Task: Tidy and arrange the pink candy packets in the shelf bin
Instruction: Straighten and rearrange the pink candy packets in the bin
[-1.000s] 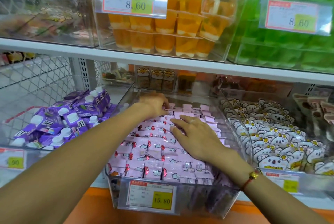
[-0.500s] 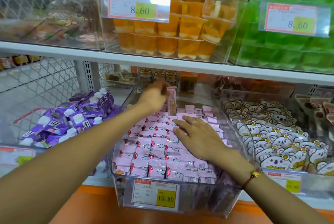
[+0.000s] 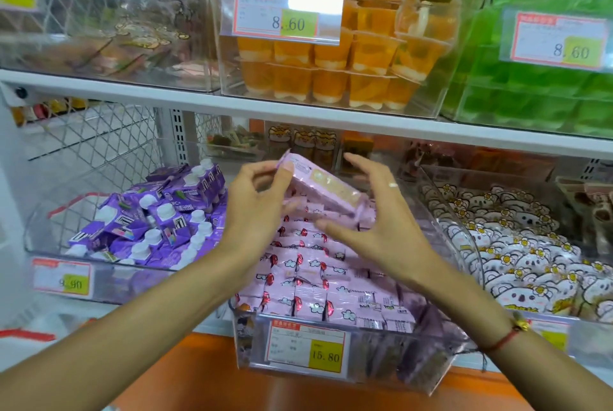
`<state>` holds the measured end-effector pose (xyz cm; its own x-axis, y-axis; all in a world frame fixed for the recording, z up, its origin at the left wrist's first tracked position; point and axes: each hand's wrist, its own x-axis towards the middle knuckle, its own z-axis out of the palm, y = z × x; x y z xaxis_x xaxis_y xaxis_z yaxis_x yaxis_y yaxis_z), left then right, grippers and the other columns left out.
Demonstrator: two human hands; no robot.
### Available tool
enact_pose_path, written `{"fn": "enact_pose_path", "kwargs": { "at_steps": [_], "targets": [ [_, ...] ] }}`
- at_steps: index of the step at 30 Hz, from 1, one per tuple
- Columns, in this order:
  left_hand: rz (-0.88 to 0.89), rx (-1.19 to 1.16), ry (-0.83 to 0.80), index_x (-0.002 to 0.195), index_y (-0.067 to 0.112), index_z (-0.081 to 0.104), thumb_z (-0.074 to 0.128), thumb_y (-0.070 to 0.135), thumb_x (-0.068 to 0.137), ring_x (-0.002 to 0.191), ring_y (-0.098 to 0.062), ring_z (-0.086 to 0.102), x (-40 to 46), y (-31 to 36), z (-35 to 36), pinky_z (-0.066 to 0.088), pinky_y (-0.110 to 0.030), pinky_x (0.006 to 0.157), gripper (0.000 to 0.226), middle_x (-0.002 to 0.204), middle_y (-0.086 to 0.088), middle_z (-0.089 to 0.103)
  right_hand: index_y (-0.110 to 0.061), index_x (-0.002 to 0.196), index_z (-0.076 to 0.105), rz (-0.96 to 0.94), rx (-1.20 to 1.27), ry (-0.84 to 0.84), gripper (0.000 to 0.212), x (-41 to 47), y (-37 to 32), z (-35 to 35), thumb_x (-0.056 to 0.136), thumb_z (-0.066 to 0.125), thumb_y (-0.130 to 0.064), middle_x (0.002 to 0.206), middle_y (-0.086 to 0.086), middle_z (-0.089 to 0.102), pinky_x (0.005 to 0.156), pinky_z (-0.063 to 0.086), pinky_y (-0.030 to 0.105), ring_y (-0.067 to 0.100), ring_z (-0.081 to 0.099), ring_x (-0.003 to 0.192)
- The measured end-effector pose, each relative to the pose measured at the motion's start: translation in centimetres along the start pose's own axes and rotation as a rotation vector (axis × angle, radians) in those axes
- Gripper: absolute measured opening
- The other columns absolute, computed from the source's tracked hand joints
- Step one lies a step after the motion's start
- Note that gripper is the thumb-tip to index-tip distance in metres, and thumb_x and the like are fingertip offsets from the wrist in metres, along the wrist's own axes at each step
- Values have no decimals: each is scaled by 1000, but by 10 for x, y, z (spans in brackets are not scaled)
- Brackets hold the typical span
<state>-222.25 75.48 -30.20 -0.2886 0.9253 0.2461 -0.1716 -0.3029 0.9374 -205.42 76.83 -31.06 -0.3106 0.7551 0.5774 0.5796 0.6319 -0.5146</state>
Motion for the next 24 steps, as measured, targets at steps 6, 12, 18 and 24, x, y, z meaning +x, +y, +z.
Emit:
{"fn": "enact_pose_path", "kwargs": {
  "at_steps": [6, 12, 18, 24],
  "targets": [
    [33, 196, -142, 123, 20, 48, 57, 31, 92, 98, -1, 62, -2, 1, 0, 56, -22, 78, 35, 122, 3, 57, -21, 112, 63, 113, 391, 42, 37, 1, -12, -5, 78, 75, -14, 104, -9, 69, 72, 52, 18, 6, 67, 87],
    [356, 661, -407, 117, 29, 62, 61, 28, 90, 110, 3, 49, 0, 3, -9, 37, -11, 94, 27, 121, 11, 55, -17, 89, 72, 613, 900, -142, 33, 4, -9, -10, 72, 68, -45, 87, 11, 73, 59, 55, 19, 15, 65, 63],
    [356, 631, -279, 105, 26, 69, 64, 36, 86, 84, 7, 54, 0, -1, -9, 42, -10, 70, 22, 100, 10, 67, -13, 102, 66, 589, 1045, -136, 46, 4, -7, -13, 82, 55, -54, 99, 11, 68, 62, 54, 22, 15, 66, 75],
    [531, 758, -131, 126, 30, 56, 59, 32, 89, 121, -6, 45, -6, -9, -39, 37, -27, 98, 37, 130, 15, 49, -7, 119, 50, 578, 740, 299, 35, 15, 4, -5, 88, 64, -14, 113, 11, 66, 82, 56, 26, 22, 66, 95]
  ]
}}
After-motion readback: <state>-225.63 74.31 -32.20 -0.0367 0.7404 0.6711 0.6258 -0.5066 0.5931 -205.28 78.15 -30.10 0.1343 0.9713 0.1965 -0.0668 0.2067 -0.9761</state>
